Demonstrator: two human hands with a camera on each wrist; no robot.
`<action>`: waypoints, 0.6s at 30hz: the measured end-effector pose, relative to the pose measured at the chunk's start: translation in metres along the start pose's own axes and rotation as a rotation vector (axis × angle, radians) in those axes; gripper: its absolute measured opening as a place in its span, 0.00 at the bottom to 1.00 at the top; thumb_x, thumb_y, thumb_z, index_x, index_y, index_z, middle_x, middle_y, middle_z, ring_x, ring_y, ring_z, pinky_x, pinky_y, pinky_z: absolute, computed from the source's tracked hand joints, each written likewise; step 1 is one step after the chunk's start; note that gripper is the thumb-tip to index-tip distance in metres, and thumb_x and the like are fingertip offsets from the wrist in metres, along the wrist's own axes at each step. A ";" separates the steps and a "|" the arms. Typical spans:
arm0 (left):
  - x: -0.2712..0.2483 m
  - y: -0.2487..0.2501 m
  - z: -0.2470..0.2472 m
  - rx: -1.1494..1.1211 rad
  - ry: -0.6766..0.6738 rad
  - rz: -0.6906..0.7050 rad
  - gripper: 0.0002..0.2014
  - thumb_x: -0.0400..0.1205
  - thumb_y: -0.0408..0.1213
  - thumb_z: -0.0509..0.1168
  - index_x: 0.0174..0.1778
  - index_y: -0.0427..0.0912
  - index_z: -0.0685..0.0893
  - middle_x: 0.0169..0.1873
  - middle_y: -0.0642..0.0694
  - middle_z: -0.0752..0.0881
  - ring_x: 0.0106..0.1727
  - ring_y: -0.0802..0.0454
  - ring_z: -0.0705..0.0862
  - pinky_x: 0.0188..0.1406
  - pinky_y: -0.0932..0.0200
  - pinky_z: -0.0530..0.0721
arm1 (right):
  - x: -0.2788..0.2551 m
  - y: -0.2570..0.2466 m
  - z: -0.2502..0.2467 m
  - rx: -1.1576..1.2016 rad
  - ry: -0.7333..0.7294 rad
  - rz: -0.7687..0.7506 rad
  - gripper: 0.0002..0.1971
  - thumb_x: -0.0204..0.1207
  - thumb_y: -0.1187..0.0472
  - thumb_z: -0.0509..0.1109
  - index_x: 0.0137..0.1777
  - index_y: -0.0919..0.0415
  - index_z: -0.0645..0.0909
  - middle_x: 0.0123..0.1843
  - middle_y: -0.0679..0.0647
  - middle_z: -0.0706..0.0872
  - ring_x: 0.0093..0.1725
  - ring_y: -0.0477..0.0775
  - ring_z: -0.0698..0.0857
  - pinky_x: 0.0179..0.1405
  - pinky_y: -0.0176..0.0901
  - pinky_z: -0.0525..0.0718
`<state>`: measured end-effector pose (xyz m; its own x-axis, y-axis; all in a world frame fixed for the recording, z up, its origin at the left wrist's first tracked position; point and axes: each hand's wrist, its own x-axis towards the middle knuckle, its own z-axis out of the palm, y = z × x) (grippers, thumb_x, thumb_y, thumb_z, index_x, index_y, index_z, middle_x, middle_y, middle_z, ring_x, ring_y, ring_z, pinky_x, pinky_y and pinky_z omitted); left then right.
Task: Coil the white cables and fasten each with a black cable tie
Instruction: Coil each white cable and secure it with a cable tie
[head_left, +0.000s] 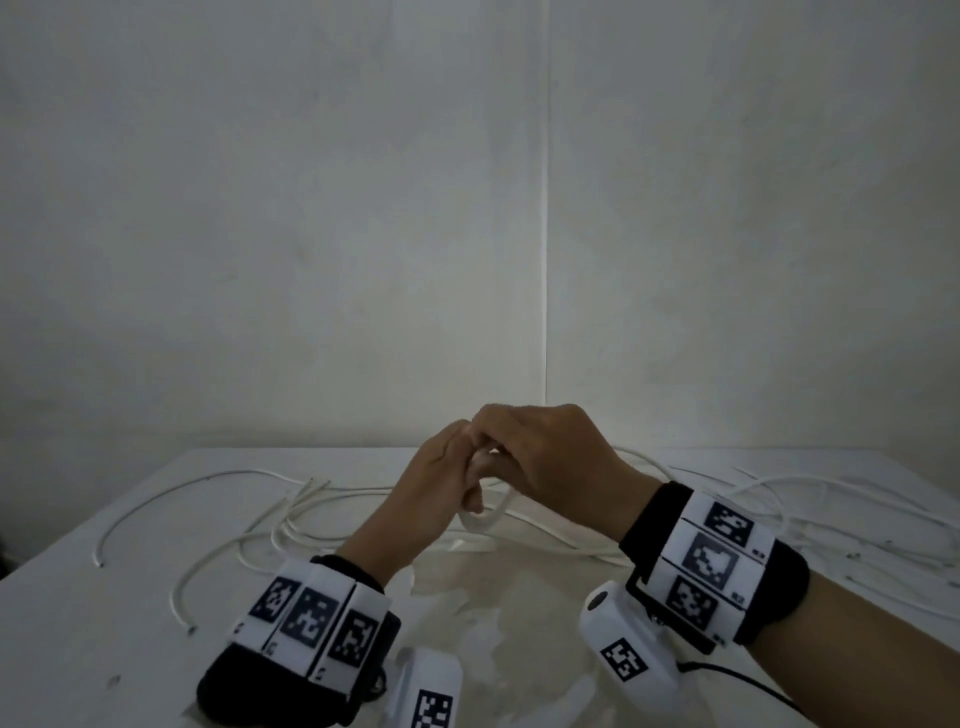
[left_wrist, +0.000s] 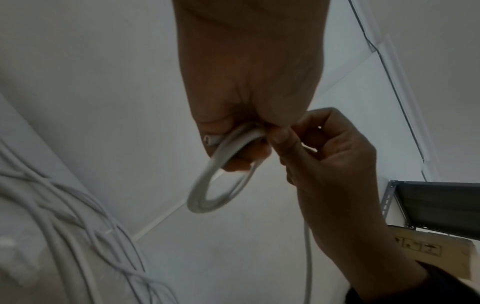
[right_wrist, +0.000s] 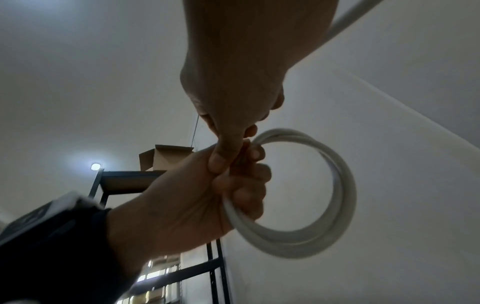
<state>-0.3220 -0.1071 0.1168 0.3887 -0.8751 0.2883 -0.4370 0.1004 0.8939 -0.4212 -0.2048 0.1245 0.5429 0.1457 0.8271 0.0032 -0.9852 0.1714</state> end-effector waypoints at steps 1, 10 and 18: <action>-0.001 0.001 0.001 -0.048 -0.015 -0.034 0.17 0.87 0.37 0.47 0.33 0.39 0.71 0.22 0.48 0.70 0.20 0.58 0.69 0.23 0.65 0.72 | 0.002 0.002 -0.003 0.002 0.020 0.045 0.13 0.70 0.49 0.62 0.37 0.60 0.76 0.25 0.47 0.80 0.19 0.48 0.76 0.14 0.32 0.69; -0.004 0.011 0.000 -0.125 -0.054 -0.053 0.20 0.87 0.42 0.47 0.31 0.41 0.71 0.21 0.52 0.67 0.20 0.58 0.61 0.20 0.67 0.63 | 0.000 0.026 -0.015 0.250 -0.137 0.378 0.21 0.74 0.41 0.60 0.43 0.59 0.81 0.37 0.47 0.81 0.33 0.49 0.77 0.34 0.46 0.78; -0.002 0.013 -0.002 -0.200 -0.015 -0.081 0.19 0.87 0.42 0.49 0.30 0.42 0.71 0.18 0.55 0.63 0.19 0.59 0.58 0.19 0.66 0.59 | 0.000 0.029 -0.017 0.152 -0.190 0.473 0.20 0.76 0.41 0.56 0.43 0.54 0.82 0.20 0.40 0.71 0.20 0.44 0.71 0.25 0.35 0.64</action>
<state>-0.3272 -0.1027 0.1284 0.4031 -0.8909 0.2093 -0.2351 0.1202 0.9645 -0.4359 -0.2316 0.1384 0.6569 -0.3228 0.6814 -0.1651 -0.9434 -0.2878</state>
